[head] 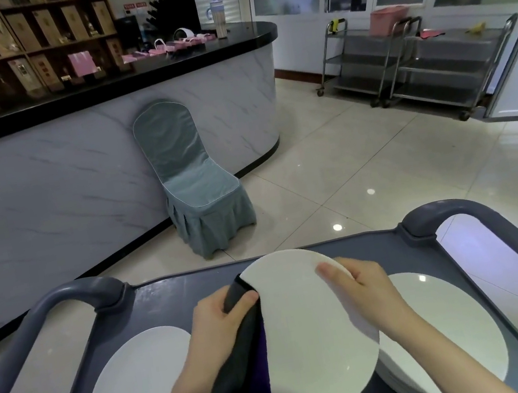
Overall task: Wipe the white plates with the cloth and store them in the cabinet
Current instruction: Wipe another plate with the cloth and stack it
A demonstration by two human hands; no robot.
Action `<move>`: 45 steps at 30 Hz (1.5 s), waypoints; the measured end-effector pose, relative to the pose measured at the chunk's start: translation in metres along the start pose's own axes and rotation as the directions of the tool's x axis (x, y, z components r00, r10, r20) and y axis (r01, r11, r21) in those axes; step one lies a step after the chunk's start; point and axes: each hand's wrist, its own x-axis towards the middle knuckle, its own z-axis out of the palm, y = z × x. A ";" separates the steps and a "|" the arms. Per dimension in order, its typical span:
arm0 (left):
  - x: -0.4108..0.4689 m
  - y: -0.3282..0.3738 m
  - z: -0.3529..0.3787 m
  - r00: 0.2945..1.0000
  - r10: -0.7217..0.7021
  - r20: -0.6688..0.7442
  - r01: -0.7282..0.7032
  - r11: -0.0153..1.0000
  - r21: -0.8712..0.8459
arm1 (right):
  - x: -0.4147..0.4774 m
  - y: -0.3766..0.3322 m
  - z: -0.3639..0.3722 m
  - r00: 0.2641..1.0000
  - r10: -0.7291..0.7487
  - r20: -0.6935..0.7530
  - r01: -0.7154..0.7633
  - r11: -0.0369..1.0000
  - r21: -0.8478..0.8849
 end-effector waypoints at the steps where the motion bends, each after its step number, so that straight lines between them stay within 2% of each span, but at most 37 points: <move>1: 0.007 0.005 -0.003 0.996 0.059 0.069 -0.065 0.995 0.077 | 0.002 -0.003 0.001 0.997 -0.036 0.071 0.040 0.998 -0.057; 4: 0.017 0.019 0.000 0.945 0.130 0.299 -0.208 0.947 0.246 | 0.004 -0.010 0.015 0.953 -0.139 0.268 0.196 0.960 -0.198; 6: 0.017 0.018 0.001 0.953 0.117 0.278 -0.183 0.957 0.224 | 0.005 -0.011 0.014 0.957 -0.155 0.245 0.199 0.966 -0.165; 9: 0.009 0.009 -0.002 0.999 0.017 -0.031 -0.017 1.000 -0.002 | 0.008 -0.012 0.008 0.995 -0.097 -0.019 0.096 0.995 -0.039; 11: 0.000 0.007 0.008 0.964 -0.184 -0.195 0.118 0.945 -0.306 | 0.005 -0.014 0.018 0.965 0.030 -0.259 0.029 0.975 0.222; 13: -0.007 0.007 0.024 0.894 -0.374 -0.246 0.199 0.824 -0.531 | -0.002 -0.018 0.040 0.884 0.211 -0.417 0.014 0.880 0.475; 14: -0.009 0.006 0.031 0.861 -0.436 -0.263 0.224 0.787 -0.574 | -0.006 -0.017 0.048 0.849 0.276 -0.450 0.009 0.845 0.535; 16: -0.009 0.003 0.033 0.833 -0.488 -0.261 0.255 0.757 -0.602 | -0.011 -0.010 0.056 0.828 0.315 -0.464 -0.030 0.851 0.524; 19: -0.004 0.001 0.022 0.862 -0.428 -0.271 0.228 0.806 -0.546 | -0.011 -0.002 0.042 0.910 0.268 -0.316 -0.131 0.910 0.393; 21: -0.001 0.003 0.012 0.896 -0.323 -0.304 0.165 0.880 -0.446 | -0.005 -0.004 0.024 0.967 0.140 -0.213 -0.067 0.946 0.318; 23: 0.004 0.006 0.002 0.941 -0.162 -0.296 0.078 0.958 -0.276 | 0.008 -0.012 0.004 0.992 -0.001 -0.125 0.025 0.980 0.195; 25: 0.010 0.011 -0.004 0.976 -0.003 -0.217 -0.015 0.997 -0.079 | 0.019 -0.025 -0.010 0.991 -0.123 0.048 0.125 0.991 -0.052; 27: 0.016 0.017 -0.006 0.991 0.112 -0.073 -0.110 0.993 0.037 | 0.024 -0.034 -0.010 0.953 -0.159 0.256 0.217 0.952 -0.218; 28: 0.018 0.020 -0.005 0.989 0.145 -0.004 -0.144 0.987 0.068 | 0.024 -0.034 -0.006 0.941 -0.158 0.299 0.239 0.935 -0.261; 31: 0.020 0.019 -0.001 0.985 0.152 0.083 -0.159 0.983 0.088 | 0.021 -0.034 0.000 0.942 -0.225 0.251 0.298 0.903 -0.311; 34: 0.010 0.015 0.001 0.997 0.073 0.020 -0.073 0.997 0.015 | 0.019 -0.033 -0.004 0.959 -0.232 0.164 0.268 0.930 -0.250; 37: -0.008 0.008 0.009 0.987 -0.099 -0.125 0.071 0.974 -0.215 | 0.015 -0.026 -0.005 0.988 -0.143 -0.060 0.137 0.987 -0.086; 39: -0.016 0.006 0.014 0.967 -0.217 -0.135 0.157 0.921 -0.356 | 0.011 -0.018 0.000 0.984 -0.032 -0.174 0.039 0.998 0.041; 42: -0.008 0.007 0.005 0.980 -0.146 -0.136 0.115 0.970 -0.213 | 0.006 -0.008 0.003 0.985 0.018 -0.169 -0.007 0.998 0.068; 45: 0.007 0.015 -0.009 0.999 0.030 -0.042 -0.029 0.999 0.020 | 0.005 -0.014 0.002 0.995 -0.069 -0.074 0.067 0.997 -0.029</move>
